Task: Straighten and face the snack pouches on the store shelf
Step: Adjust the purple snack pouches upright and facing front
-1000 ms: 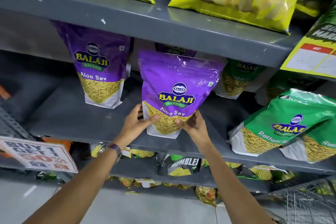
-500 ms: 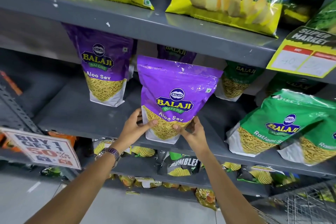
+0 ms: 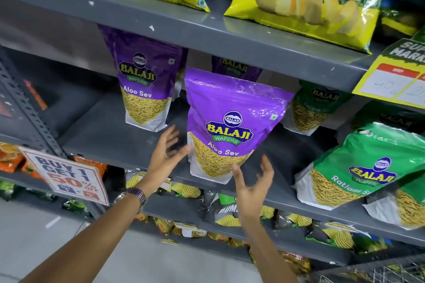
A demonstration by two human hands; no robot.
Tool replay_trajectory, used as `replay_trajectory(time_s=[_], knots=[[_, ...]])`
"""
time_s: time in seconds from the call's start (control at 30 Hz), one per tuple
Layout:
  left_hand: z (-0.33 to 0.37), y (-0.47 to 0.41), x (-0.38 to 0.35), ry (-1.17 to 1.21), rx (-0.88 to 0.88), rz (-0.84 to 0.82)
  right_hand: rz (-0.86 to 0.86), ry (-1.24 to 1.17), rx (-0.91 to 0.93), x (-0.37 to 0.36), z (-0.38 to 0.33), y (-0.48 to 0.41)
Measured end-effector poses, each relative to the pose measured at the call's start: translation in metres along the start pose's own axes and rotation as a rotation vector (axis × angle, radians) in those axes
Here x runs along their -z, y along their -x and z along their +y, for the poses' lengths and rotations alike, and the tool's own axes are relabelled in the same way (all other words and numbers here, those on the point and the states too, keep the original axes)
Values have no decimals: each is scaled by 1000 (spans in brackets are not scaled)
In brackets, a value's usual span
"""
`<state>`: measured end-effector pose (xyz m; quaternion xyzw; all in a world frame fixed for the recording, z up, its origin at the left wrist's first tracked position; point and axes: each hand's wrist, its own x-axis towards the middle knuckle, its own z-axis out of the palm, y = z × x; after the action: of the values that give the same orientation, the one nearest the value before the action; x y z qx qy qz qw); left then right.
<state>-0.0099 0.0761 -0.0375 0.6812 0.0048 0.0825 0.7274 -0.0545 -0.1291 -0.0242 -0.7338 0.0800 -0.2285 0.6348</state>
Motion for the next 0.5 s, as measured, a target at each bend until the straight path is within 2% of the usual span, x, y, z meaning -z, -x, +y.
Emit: replay_trajectory(time_s=[0.07, 0.13, 0.2, 0.3, 0.37, 0.5], knots=[[1, -1, 19, 37, -70, 143, 9, 35, 207, -8, 3, 27], [4, -9, 42, 23, -130, 277, -174, 85, 324, -26, 5, 46], [7, -25, 68, -7, -153, 413, -401, 119, 329, -55, 2, 54], [9, -55, 107, -70, -103, 522, -610, 100, 190, -112, -5, 46], [13, -75, 128, -119, -86, 479, -654, 83, 53, -153, -10, 28], [22, -115, 155, -120, 5, 299, -490, 6, -158, -218, -27, -22]])
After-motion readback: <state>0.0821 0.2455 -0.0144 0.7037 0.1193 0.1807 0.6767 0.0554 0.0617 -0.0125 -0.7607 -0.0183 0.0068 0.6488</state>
